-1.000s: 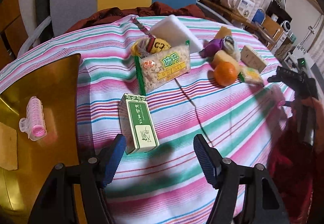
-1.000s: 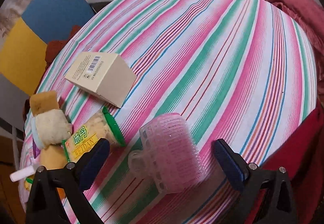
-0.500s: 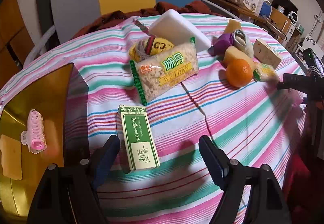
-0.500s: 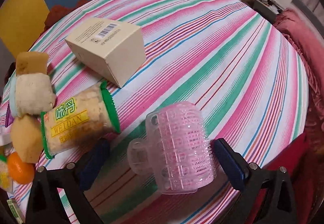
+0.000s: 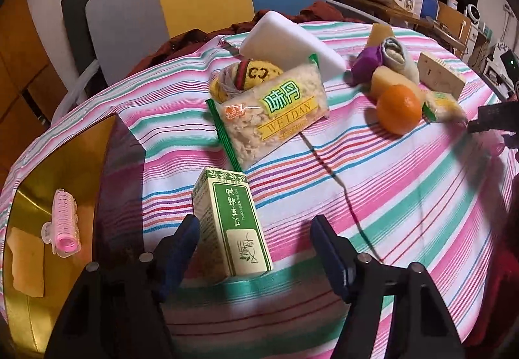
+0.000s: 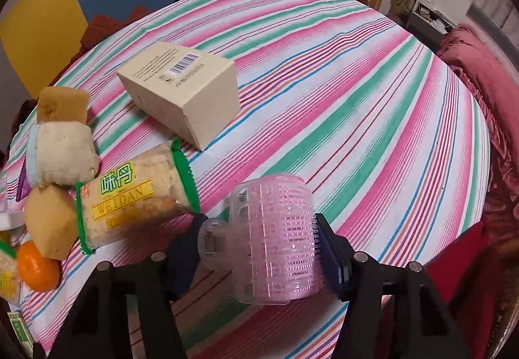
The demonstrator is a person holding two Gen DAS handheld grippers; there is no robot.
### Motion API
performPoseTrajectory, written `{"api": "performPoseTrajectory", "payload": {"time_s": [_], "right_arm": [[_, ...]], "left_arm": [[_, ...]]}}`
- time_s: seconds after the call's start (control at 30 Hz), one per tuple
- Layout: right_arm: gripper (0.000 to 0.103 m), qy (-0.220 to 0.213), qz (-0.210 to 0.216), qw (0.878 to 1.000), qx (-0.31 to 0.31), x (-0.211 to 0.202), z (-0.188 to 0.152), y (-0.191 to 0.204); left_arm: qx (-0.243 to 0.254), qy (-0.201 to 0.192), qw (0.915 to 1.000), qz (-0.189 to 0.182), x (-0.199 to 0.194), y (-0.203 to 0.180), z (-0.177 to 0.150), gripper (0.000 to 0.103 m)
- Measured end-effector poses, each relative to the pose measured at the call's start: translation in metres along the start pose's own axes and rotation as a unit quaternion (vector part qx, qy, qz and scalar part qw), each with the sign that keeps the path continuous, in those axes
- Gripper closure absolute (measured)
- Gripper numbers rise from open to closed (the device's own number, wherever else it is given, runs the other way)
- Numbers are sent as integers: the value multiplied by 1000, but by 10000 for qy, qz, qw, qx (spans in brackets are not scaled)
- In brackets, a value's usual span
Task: Organize objects
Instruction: 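Grasp the green-white tea box with the left tool while right grasps another pink roller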
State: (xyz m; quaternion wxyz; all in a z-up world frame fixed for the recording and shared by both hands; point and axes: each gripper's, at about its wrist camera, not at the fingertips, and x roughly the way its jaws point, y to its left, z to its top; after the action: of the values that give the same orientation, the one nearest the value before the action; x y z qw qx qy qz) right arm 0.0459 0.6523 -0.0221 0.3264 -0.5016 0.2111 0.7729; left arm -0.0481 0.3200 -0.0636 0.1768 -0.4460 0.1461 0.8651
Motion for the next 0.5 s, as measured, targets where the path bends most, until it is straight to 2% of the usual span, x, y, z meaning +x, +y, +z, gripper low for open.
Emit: {"api": "performPoseTrajectory", "payload": {"time_s": [0.17, 0.27, 0.37, 0.4, 0.47, 0.5], "right_arm": [[39, -71, 344, 9991, 217, -11, -3, -10], [39, -209, 702, 9960, 521, -21, -3, -22], [39, -359, 967, 9918, 748, -31, -5, -33], [39, -389, 1007, 9912, 772, -34, -6, -34], [39, -401, 1046, 9907, 774, -37, -7, -36], [39, -395, 1052, 9908, 757, -39, -9, -36]], "left_arm": [[-240, -145, 9993, -236, -5, 8, -1, 34], [-739, -468, 9934, -735, -16, 26, -3, 48], [-1092, -614, 9856, -1138, -20, 39, -5, 60], [-1119, -632, 9848, -1166, -22, 40, -6, 66], [-1135, -640, 9849, -1143, -23, 41, -8, 68], [-1077, -616, 9871, -1009, -23, 39, -8, 68]]}}
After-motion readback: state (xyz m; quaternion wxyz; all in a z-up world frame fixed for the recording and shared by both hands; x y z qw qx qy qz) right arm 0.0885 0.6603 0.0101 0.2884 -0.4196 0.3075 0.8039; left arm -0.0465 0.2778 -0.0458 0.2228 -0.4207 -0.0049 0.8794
